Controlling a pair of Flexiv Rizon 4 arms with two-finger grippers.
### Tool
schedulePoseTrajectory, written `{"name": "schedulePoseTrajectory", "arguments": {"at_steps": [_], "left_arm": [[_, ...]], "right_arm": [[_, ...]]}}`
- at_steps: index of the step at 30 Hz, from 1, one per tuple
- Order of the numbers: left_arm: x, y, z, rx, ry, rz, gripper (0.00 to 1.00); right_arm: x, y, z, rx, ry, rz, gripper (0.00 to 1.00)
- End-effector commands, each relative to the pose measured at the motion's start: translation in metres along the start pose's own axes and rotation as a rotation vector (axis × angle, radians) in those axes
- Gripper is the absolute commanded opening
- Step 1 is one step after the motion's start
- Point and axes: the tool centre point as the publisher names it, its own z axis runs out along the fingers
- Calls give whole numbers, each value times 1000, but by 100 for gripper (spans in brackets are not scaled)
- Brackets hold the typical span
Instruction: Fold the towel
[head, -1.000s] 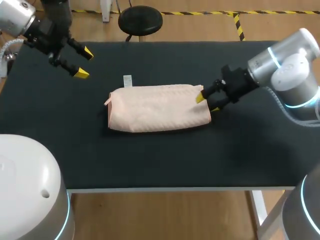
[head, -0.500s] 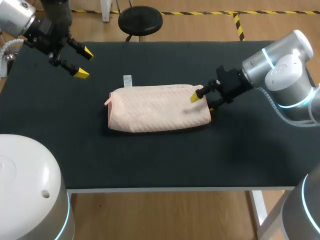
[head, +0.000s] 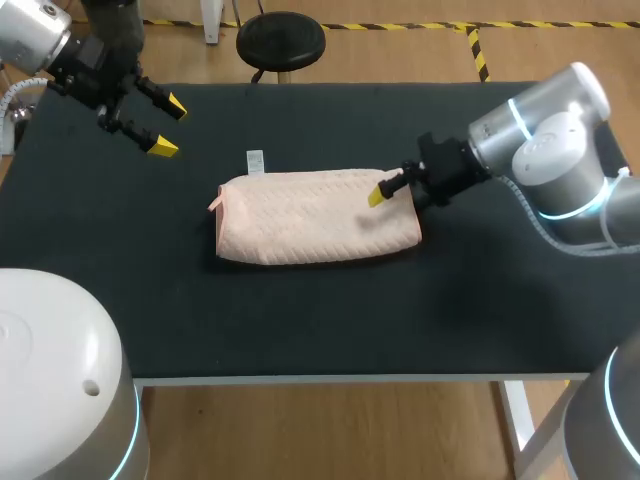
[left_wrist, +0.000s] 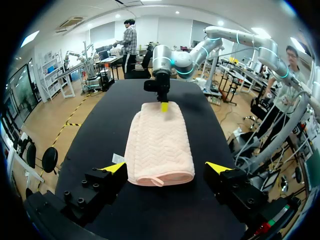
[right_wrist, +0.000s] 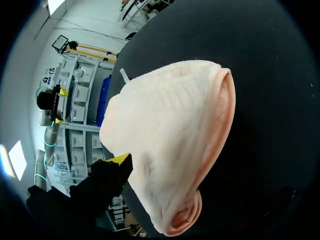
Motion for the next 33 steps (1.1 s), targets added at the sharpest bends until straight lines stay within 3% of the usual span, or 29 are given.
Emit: {"name": "schedulePoseTrajectory", "arguments": {"at_steps": [1,14,26,30,33], "left_arm": [[0,1,1,1,-2,1,100],[0,1,1,1,-2,1,100],[0,1,1,1,-2,1,100],[0,1,1,1,-2,1,100],[0,1,1,1,-2,1,100]], "right_arm": [[11,-1,1,-13,-35,6,0],[63,11,9,-46,-200,32,0],[146,46,99,-34,-171,-2,0],[169,42,133,4,-168,-31,0],[174,35,151,26,-181,-38,0]]}}
